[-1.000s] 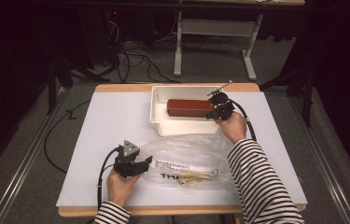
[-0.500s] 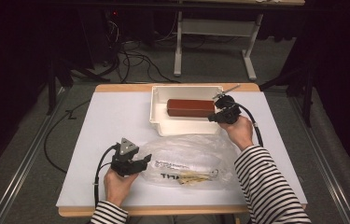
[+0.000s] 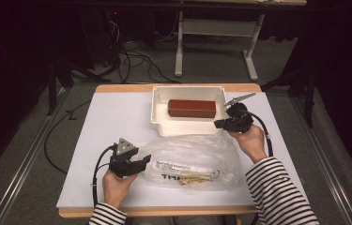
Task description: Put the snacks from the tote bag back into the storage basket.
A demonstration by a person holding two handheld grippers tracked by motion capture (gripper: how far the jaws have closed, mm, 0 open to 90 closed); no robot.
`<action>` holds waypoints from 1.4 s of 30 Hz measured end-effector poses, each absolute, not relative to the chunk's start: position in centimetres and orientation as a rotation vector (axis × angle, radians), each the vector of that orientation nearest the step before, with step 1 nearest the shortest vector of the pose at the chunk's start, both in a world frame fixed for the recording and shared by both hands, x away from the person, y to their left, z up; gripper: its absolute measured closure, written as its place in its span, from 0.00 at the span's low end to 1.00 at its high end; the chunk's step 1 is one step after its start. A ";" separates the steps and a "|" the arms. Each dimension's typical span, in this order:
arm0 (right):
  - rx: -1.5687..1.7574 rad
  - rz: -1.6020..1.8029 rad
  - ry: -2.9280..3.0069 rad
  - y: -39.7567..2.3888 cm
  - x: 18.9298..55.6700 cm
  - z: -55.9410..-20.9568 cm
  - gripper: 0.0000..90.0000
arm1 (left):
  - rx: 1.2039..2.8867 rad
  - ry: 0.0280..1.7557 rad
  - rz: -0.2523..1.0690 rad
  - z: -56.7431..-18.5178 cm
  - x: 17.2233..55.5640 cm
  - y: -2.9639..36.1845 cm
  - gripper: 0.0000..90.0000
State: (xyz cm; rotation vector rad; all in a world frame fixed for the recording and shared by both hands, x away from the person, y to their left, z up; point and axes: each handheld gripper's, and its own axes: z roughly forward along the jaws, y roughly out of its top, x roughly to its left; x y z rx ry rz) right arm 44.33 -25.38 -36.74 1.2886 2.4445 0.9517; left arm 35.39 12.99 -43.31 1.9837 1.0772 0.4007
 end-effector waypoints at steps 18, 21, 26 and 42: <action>1.331 1.057 2.357 -29.5 40.8 -37.9 0.94 | 1.982 1.093 0.398 -43.3 35.5 13.6 0.47; 1.330 1.068 2.354 -29.9 40.1 -38.2 0.94 | 1.985 1.088 0.400 -43.2 35.3 13.8 0.47; 1.338 1.074 2.333 -30.6 39.1 -38.2 0.94 | 1.991 1.079 0.404 -43.1 35.3 14.0 0.47; 1.342 1.118 2.305 -31.5 37.6 -38.5 0.93 | 1.962 1.098 0.416 -43.0 34.9 15.3 0.47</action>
